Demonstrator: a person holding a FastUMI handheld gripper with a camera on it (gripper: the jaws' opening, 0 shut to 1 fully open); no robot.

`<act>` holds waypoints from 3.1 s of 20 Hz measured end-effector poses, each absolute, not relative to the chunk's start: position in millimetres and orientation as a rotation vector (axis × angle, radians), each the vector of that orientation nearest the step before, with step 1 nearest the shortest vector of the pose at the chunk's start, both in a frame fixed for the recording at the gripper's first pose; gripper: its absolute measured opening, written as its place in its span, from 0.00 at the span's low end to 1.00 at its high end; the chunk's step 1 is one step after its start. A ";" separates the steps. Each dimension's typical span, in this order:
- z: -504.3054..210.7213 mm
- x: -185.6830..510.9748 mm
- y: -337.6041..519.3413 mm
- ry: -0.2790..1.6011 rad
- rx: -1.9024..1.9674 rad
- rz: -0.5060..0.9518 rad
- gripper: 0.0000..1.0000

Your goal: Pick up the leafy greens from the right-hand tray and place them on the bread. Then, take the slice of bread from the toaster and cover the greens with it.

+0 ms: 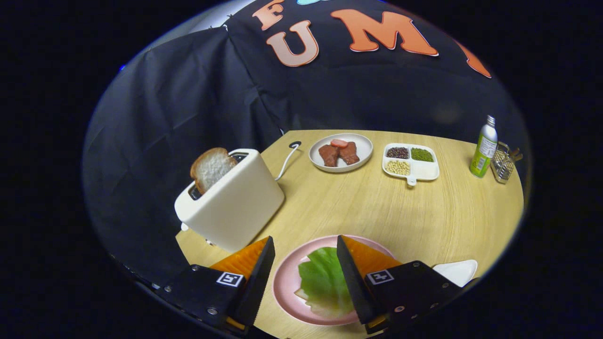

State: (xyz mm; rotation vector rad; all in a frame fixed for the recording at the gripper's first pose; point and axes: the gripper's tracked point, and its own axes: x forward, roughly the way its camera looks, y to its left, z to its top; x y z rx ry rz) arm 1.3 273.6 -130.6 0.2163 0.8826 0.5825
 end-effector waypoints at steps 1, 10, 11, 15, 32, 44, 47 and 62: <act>-121.9 8.4 281.9 0.877 0.218 0.589 0.82; -54.6 46.8 379.2 0.952 0.330 0.668 0.93; -52.1 49.6 389.8 0.964 0.326 0.672 0.93; -42.2 65.9 425.9 0.997 0.291 0.685 0.93; -79.4 60.7 485.1 1.238 0.144 0.633 0.75; -86.2 53.2 458.4 1.231 0.274 0.618 0.10; -65.2 52.4 451.6 1.181 0.310 0.638 0.09; 10.8 32.9 341.6 0.911 0.497 0.686 0.09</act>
